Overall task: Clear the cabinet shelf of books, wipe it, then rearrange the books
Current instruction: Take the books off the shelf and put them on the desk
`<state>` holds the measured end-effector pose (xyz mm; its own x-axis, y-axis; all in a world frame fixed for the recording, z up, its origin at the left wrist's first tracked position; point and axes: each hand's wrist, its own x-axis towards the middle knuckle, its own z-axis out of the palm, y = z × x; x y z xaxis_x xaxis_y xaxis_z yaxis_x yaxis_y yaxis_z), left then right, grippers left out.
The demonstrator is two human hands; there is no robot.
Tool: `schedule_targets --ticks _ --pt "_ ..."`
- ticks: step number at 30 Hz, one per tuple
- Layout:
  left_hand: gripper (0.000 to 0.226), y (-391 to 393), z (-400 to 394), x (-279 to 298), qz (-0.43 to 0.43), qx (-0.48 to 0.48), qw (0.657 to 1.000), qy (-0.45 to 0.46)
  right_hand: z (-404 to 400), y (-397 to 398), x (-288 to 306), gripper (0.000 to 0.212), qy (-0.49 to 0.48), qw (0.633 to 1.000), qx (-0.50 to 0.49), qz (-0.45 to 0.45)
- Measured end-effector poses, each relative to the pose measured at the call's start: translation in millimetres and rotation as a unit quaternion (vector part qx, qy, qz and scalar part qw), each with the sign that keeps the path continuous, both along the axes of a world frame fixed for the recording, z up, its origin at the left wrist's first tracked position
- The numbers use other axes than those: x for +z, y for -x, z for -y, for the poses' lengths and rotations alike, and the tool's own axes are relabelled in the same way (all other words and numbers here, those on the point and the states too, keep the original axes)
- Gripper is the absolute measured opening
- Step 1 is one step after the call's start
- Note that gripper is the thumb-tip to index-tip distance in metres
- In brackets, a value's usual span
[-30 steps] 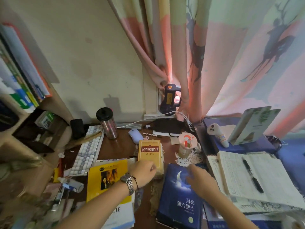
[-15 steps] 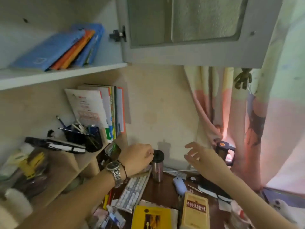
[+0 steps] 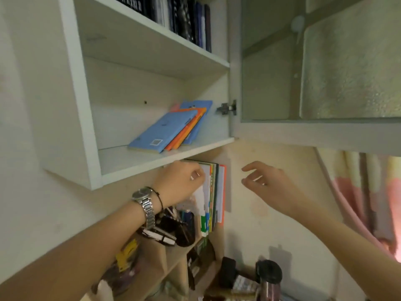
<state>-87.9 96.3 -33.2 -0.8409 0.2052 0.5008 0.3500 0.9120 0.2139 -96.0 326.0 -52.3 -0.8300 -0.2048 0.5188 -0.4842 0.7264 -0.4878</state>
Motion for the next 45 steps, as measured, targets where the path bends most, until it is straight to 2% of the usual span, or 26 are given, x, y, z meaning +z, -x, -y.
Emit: schedule_targets --ticks 4,10,12,16,21,28,35,45 --pt "0.021 16.2 17.9 34.6 -0.036 0.035 0.999 -0.004 16.5 19.7 27.9 0.024 -0.009 1.000 0.015 -0.017" --pt "0.018 49.1 38.1 77.7 -0.096 0.092 0.988 -0.078 35.4 49.3 62.8 0.024 0.001 0.999 0.033 -0.041" --pt "0.023 60.8 37.8 88.5 -0.098 0.104 0.986 -0.091 40.5 59.4 69.3 0.025 0.017 0.998 0.041 -0.039" --pt "0.045 89.6 31.2 102.8 -0.105 0.124 0.986 -0.038 50.5 78.3 75.8 0.023 0.052 0.996 0.070 -0.025" --pt "0.058 122.9 41.6 88.1 -0.078 0.104 0.987 -0.096 60.4 104.4 74.6 0.025 0.096 0.991 0.094 -0.014" --pt "0.065 140.2 42.3 74.7 -0.095 0.155 0.983 0.020 77.6 136.4 62.9 0.027 0.186 0.972 0.141 -0.003" --pt "0.074 142.2 42.9 70.9 -0.112 0.174 0.977 0.050 91.7 154.0 55.6 0.027 0.207 0.965 0.161 -0.004" --pt "0.056 132.0 41.7 74.8 -0.174 0.138 0.975 0.006 97.2 150.7 60.7 0.031 0.206 0.962 0.177 -0.007"
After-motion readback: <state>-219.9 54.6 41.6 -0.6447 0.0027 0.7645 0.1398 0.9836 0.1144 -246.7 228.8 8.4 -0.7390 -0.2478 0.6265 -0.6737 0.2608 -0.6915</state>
